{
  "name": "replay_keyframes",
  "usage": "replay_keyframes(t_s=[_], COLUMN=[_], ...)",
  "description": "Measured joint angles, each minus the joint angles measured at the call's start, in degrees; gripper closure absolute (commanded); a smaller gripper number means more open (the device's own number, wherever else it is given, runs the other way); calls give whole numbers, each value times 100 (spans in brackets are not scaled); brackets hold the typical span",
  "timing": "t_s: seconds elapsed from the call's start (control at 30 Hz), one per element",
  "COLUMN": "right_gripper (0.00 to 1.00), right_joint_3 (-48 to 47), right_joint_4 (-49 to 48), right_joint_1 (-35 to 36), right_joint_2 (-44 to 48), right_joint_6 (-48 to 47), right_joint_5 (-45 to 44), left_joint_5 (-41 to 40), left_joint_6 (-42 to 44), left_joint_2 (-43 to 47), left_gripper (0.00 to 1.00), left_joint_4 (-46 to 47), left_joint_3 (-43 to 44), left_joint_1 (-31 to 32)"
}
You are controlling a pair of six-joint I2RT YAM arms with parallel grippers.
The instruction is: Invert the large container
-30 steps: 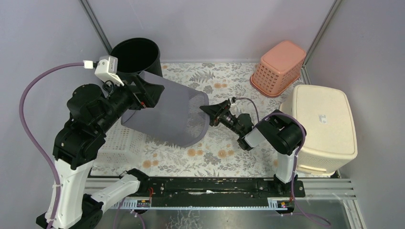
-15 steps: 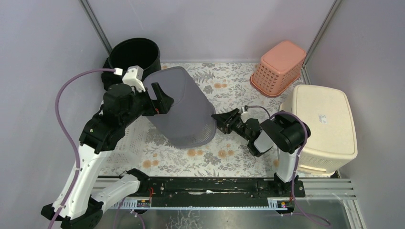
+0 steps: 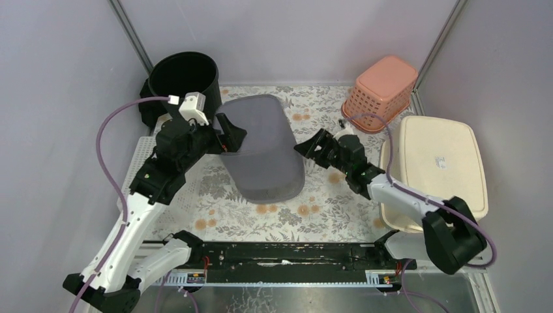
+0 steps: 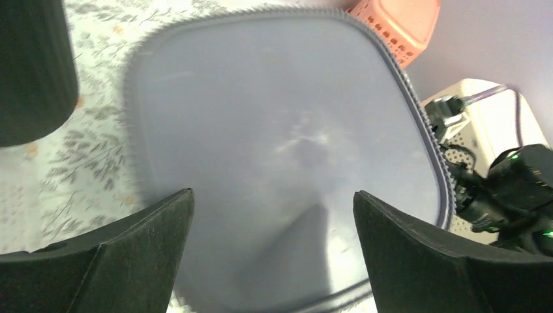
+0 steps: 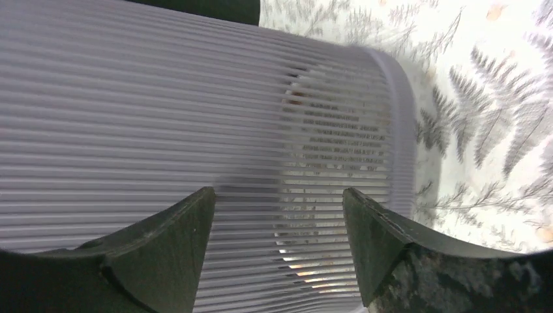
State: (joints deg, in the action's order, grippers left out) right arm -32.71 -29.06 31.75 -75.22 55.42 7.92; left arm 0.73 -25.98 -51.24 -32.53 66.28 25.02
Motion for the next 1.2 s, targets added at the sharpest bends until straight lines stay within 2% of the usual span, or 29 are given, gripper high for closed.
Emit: replay_keyframes(t_s=[0.17,0.53,0.77,0.87,1.0,1.2], right_gripper=[12,15,19,19,19,18], right_joint_3=[-1150,-1237,-1746,-1910,-1950,-1709], right_joint_4=[1764,3663,4463,4721,4964,4828], right_joint_1=[-48,-13,151,916,2671,5123], right_joint_2=[415,1716,2253,2208,2094,1871], right_joint_6=[-1073,-1958,-2409,-2664,-3067,-3676], right_joint_5=[-490,-743,-343,-442,-1071,-2590], left_joint_5=[505,1250,1696,1823,1845,1749], left_joint_6=[-87,-326,-411,-470,-525,-407], left_joint_2=[-306,-1158,-2173,-2341,-2288,-1224], left_gripper=[0,0,0,0,0,0], left_joint_4=[1036,2802,4044,3832,2782,1539], left_joint_3=[-356,-601,-330,-37,494,1093], left_joint_1=[13,33,37,37,33,31])
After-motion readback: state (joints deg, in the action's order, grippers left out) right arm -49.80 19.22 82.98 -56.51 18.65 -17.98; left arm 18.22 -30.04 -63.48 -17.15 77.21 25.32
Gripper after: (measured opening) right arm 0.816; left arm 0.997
